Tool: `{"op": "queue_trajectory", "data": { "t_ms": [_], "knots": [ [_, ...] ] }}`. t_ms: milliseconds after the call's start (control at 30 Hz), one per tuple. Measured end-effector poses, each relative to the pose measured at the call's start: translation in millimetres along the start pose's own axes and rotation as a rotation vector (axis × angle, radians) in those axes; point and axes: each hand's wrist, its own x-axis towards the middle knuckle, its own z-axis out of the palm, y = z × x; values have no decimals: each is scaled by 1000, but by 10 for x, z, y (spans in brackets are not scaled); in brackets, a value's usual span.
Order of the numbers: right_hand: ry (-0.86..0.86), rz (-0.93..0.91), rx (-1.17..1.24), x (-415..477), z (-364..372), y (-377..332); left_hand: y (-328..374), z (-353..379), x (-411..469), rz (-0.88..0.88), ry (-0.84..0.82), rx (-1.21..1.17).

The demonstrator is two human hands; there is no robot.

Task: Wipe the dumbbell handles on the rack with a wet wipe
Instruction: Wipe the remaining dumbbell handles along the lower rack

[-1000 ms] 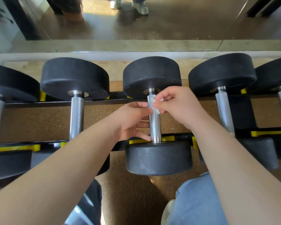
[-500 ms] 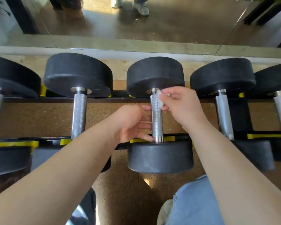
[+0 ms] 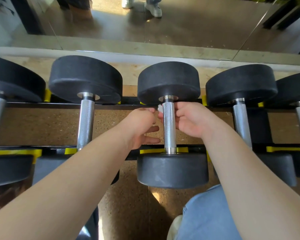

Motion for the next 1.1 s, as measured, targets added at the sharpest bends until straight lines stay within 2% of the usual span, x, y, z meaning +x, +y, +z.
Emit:
{"op": "queue_trajectory", "data": {
  "t_ms": [133, 200, 267, 333, 400, 467, 533, 600, 667, 733, 800, 867, 967, 1000, 1033, 1100],
  "knots": [
    [-172, 195, -423, -243, -148, 32, 3, 19, 88, -12, -11, 38],
    [-203, 226, -496, -314, -155, 32, -3, 40, 100, -15, -43, 77],
    [-127, 141, -394, -278, -110, 42, -9, 52, 95, 4, -82, 103],
    [-9, -39, -277, -214, -76, 33, -7, 39, 83, 52, -99, 108],
    [99, -220, -260, -203, -120, 4, -5, 13, 59, 79, -105, 109],
    [91, -277, -371, -268, -220, -39, -9, -4, 47, 89, -132, 130],
    [-5, -228, -625, -370, -257, -45, -21, -14, 40, 91, -154, 135],
    [-21, -248, -879, -429, -220, -22, -28, -17, 52, 90, -163, 142],
    [96, -410, -971, -397, -163, 7, -27, -11, 54, 91, -169, 154],
    [262, -612, -927, -327, -87, 30, -27, -12, 51, 96, -155, 155],
    [337, -738, -932, -293, -31, 41, -29, -14, 28, 93, -135, 144],
    [232, -680, -1057, -355, -30, 31, -8, -10, 1, 91, -136, 146],
    [-41, -346, -1269, -567, -31, 24, 16, -11, -26, 67, -141, 148],
    [-49, -343, -1327, -585, -15, 42, 19, -13, -32, 62, -140, 149],
    [-2, -418, -1355, -577, 22, 68, 19, -15, -40, 59, -137, 152],
    [192, -678, -1342, -477, 91, 106, 9, -18, -52, 50, -115, 143]
  ]
}}
